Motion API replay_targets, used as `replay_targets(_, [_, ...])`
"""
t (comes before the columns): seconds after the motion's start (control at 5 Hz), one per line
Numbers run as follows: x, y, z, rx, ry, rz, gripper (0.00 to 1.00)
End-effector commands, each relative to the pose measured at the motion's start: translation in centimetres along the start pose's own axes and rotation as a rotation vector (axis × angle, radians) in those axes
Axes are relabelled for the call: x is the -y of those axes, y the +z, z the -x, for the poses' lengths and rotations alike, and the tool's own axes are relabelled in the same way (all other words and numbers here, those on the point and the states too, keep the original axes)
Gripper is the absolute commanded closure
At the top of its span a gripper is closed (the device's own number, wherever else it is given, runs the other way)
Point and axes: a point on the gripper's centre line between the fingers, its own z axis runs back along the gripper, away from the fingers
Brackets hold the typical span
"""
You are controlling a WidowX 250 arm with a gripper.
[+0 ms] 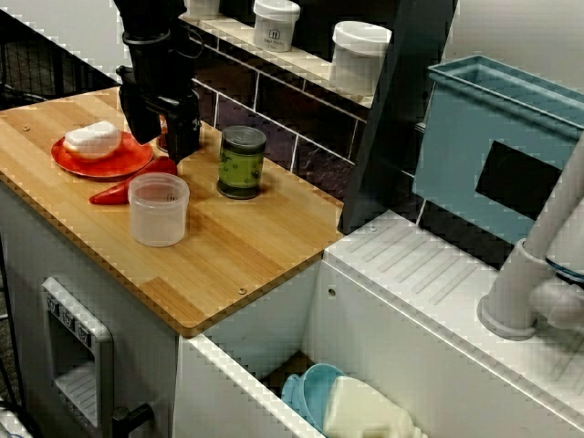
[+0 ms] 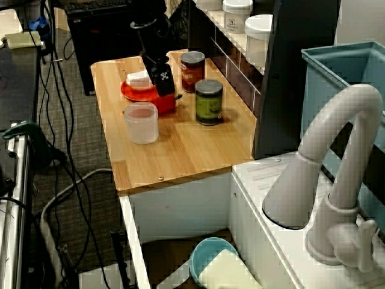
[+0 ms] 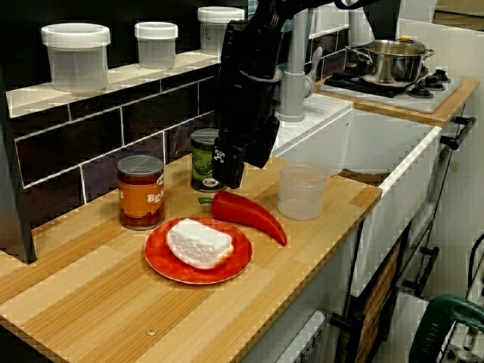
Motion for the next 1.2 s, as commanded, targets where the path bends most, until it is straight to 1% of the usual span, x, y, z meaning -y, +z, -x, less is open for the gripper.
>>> replay_targets(0.0, [-0.9, 0.3, 0.6, 0.023, -0.026, -0.029, 0.0])
replay_targets(0.2, [-1.1, 0.0, 1.0, 0.014, -0.039, -0.04, 0.0])
replay_targets(0.6, [-2.0, -0.8, 1.1, 0.01, -0.024, -0.056, 0.0])
replay_targets(1.0, [-2.2, -0.9, 1.0, 0.017, -0.014, -0.065, 0.0])
